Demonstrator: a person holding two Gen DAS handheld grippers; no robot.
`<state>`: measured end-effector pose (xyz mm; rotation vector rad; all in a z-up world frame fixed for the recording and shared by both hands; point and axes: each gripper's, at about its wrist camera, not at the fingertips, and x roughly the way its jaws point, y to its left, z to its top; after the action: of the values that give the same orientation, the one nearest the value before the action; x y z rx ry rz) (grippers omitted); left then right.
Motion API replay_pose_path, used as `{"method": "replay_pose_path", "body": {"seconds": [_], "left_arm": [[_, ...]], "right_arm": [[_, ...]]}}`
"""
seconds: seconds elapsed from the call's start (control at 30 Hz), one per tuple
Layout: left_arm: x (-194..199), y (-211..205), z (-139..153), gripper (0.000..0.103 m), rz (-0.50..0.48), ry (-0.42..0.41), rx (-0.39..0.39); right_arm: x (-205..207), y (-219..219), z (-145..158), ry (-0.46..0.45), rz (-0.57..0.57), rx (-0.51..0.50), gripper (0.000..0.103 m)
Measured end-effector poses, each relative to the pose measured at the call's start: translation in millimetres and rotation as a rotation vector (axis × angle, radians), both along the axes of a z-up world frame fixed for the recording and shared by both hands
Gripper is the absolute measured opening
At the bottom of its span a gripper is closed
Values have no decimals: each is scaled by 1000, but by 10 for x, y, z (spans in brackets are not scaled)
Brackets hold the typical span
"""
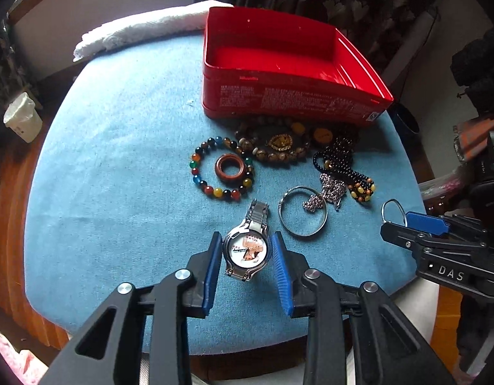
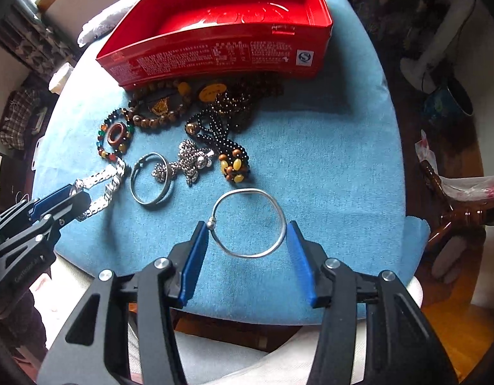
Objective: Organize jewelry
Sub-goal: 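Carry the watch into the red tin with the left tool while the right tool drops the bangle in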
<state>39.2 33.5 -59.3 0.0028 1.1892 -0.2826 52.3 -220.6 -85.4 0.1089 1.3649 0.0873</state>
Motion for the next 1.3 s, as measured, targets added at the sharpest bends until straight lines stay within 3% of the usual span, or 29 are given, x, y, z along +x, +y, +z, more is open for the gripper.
{"method": "replay_pose_path", "body": {"seconds": [0.13,0.4,0.63,0.77,0.83,1.03,1.3], "left_arm": [[-120,23,163,31,4,-33,-9],[150,-150,418,31,11,-105,-40],[527,-237,805,31,16,-213,-93],[889,-357,956,31,13,-259,-124],[1123,-424,937,31,4,-242,-162],[1757,-629,521,31,22,-177,-108],[2066,-677,48,31,37,-85,-92]], "right_arm": [[19,-34,133,-28,3,6,48],[212,-85,491,-114,14,31,48],[576,-155,888,-230,36,7,48],[934,-164,917,-246,54,29,48],[1145,-168,838,-228,53,30,48],[1639,-151,505,-176,61,22,48],[1932,-126,197,-139,64,5,48]]}}
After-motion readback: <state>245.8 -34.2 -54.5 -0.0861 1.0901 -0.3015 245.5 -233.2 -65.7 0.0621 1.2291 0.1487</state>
